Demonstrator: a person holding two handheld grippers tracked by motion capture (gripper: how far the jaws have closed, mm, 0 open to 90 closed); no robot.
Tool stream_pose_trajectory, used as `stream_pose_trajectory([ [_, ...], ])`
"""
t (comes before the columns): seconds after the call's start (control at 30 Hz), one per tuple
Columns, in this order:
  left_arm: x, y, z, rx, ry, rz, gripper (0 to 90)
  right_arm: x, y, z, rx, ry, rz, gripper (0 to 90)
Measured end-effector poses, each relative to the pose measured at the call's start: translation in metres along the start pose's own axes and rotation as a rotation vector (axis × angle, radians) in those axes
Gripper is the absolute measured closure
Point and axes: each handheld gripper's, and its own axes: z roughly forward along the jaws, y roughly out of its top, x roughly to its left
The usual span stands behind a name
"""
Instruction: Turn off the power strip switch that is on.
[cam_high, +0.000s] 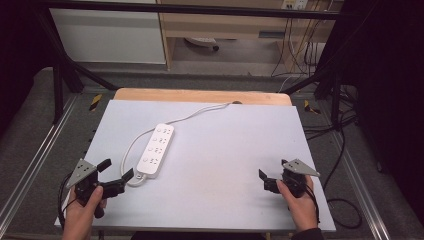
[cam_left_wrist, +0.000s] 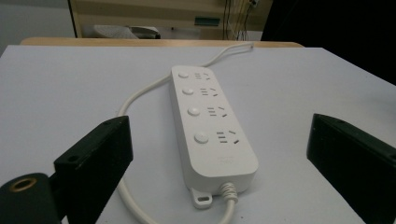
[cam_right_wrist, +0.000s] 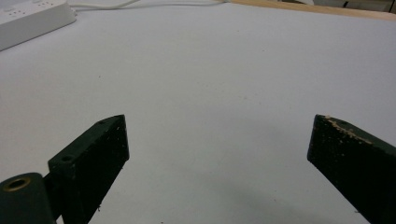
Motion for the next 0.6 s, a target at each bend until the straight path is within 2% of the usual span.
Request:
stream_pose_trajectory([
  [0.13,0.000,0.003,0.002,0.012,-0.003,0.012,6.7,0.000,0.000,-0.001,-0.006,-0.001,0.001,5.6],
  [0.27,0.000,0.009,0.003,0.006,-0.005,-0.001,6.5,0.002,0.001,0.000,0.002,-0.002,-0.021,5.7],
  [0.5,-0.004,0.019,0.005,0.011,-0.006,0.011,7.5,0.004,0.001,0.000,0.009,0.006,-0.026,5.3],
  [0.6,-0.005,0.023,0.007,0.007,-0.003,0.032,7.3,0.005,0.001,0.000,0.016,0.008,-0.031,4.8],
])
